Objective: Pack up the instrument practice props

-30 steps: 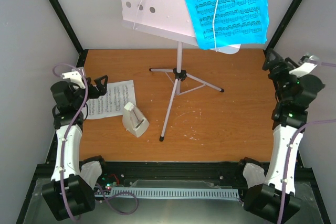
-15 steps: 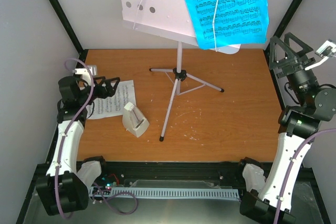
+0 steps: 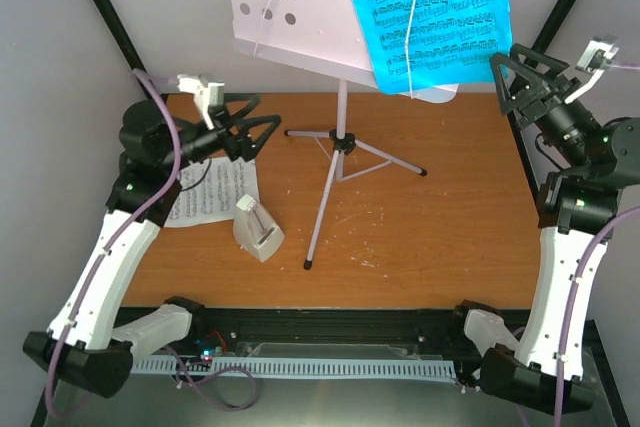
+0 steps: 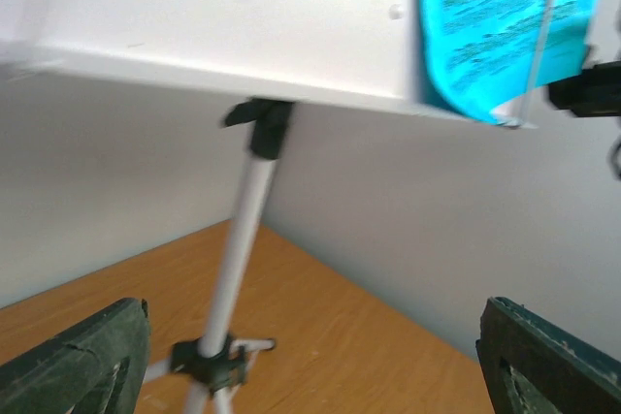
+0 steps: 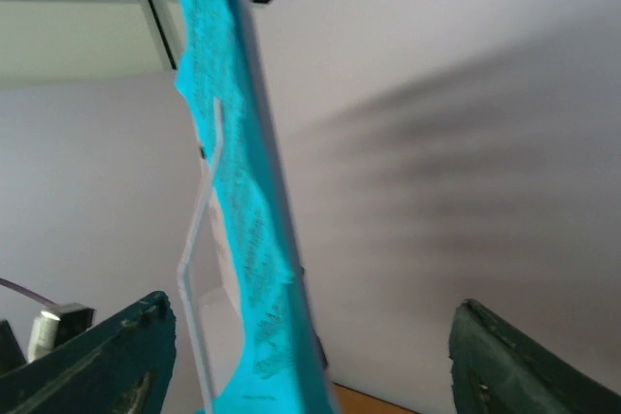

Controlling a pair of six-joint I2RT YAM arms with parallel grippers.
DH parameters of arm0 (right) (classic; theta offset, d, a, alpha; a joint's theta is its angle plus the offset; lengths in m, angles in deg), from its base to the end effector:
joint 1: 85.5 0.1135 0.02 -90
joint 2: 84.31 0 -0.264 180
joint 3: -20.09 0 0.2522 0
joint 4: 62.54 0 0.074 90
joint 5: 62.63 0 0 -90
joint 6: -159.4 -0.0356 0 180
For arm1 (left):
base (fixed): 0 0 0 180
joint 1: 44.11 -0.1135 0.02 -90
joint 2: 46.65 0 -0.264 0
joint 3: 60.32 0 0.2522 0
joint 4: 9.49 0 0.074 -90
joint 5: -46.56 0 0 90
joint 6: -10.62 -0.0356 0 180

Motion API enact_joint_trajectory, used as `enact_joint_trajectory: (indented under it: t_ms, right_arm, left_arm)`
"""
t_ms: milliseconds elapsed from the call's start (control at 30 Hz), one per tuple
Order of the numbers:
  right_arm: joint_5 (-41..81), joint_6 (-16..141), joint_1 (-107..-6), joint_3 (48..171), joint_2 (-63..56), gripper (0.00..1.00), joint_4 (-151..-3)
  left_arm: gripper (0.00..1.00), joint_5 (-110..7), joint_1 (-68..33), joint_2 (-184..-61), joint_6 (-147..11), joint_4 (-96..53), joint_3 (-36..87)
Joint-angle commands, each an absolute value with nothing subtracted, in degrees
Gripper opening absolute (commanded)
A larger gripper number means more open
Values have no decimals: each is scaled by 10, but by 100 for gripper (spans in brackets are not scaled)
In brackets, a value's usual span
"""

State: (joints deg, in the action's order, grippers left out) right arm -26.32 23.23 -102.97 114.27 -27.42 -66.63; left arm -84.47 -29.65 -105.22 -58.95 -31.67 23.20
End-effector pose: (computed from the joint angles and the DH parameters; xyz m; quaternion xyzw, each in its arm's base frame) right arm 0.1574 -0.0195 0.5395 -0.1138 0.5700 0.4026 0.7071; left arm 0.1992 -0.0755 0.4500 0.2197 0.6584 -0.4339 0.5744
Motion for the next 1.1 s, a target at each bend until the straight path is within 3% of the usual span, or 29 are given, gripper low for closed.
enact_joint_trajectory:
  t_ms: [0,233,467,800,1067]
  right_arm:
    - [-264,279,-1017,1167,-266,69,-716]
    - [-257,317,-981,1214,-231,47,-758]
    - [-249,352,-930,1264,-199,35,-791]
    - [-232,379,-924,1268,-194,3,-812]
    - [-232,391,-923,1262,-201,3,-815]
  left_arm:
    - [92,-817,-210,-1111,-559,-281,303]
    - [89,-793,-93,-1249,-567,-273,476]
    - [80,-824,-76,-1357,-500,-231,620]
    - [63,-835,-44,-1471,-472,-227,788]
    - [58,-826,-25,-1527,-461,-234,852]
